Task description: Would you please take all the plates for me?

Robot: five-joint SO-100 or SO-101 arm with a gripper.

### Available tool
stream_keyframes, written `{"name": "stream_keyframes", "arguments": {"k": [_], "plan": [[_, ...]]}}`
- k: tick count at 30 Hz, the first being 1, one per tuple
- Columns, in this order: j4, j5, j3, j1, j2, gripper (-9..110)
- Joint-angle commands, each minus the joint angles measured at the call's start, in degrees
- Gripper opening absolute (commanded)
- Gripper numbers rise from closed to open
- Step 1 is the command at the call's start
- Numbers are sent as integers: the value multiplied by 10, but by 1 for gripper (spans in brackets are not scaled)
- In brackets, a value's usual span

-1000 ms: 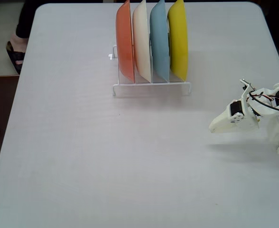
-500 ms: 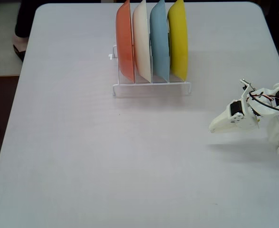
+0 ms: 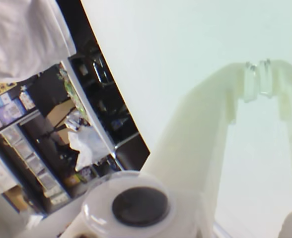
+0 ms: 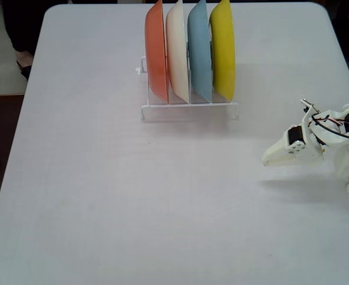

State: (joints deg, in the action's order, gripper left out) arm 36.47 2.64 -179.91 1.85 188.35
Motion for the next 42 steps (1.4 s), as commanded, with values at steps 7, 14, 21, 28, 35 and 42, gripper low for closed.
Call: {"name": "stream_keyframes", "arguments": {"k": [7, 14, 21, 28, 35, 42], "plan": [[7, -15, 7, -1, 12, 1], [3, -17, 113, -25, 12, 0], [-49, -134, 264, -89, -78, 0], [11, -301, 508, -175, -279, 0], [33, -416, 694, -244, -432, 1], [101, -460, 827, -316, -548, 25]]}}
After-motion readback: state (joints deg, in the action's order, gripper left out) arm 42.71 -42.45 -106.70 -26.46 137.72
